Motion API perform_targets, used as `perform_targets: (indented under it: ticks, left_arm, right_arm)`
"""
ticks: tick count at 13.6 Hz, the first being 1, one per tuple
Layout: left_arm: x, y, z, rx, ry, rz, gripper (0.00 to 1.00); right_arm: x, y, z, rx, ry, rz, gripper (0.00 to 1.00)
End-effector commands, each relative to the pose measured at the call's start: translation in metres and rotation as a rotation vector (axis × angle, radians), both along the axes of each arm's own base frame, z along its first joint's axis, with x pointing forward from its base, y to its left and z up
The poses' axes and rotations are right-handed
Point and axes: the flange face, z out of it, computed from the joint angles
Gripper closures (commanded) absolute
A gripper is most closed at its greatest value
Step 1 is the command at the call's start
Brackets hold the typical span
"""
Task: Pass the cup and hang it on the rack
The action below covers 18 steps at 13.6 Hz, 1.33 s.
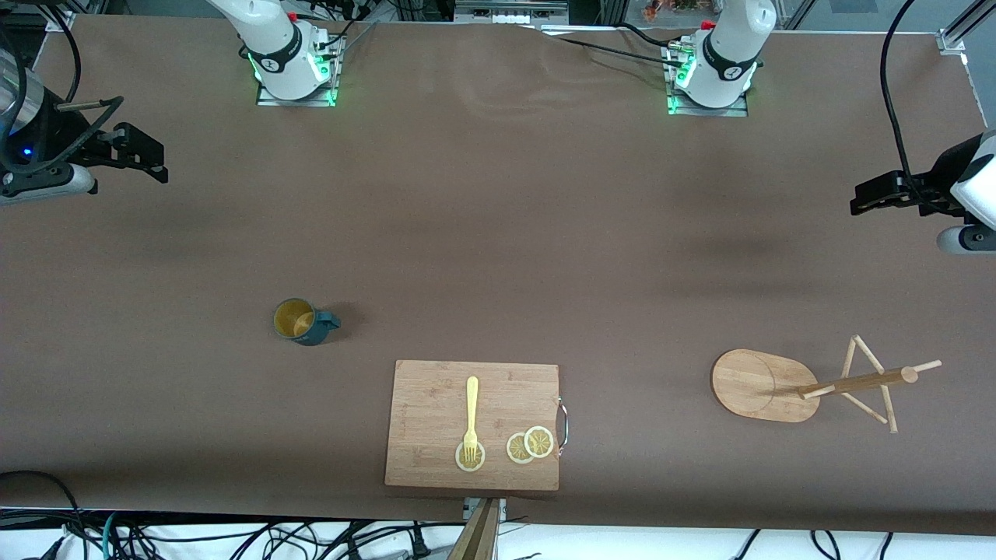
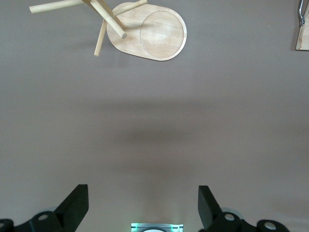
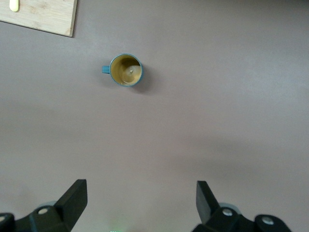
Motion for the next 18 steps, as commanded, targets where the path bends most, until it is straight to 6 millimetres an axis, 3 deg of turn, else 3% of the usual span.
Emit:
perform_targets:
  ticks: [1, 18]
  left_arm:
    - [0.0022, -0.0003, 0.0049, -0.001, -0.011, 0.007, 0.00]
    - [0.0021, 0.0014, 0.0049, -0.001, -0.011, 0.010, 0.00]
  right_arm:
    - [0.0000, -0.0015, 0.0046, -0.002, 0.002, -0.016, 0.00]
    - [0.0043, -0.0001, 0.0015, 0.010, -0.005, -0.008, 0.00]
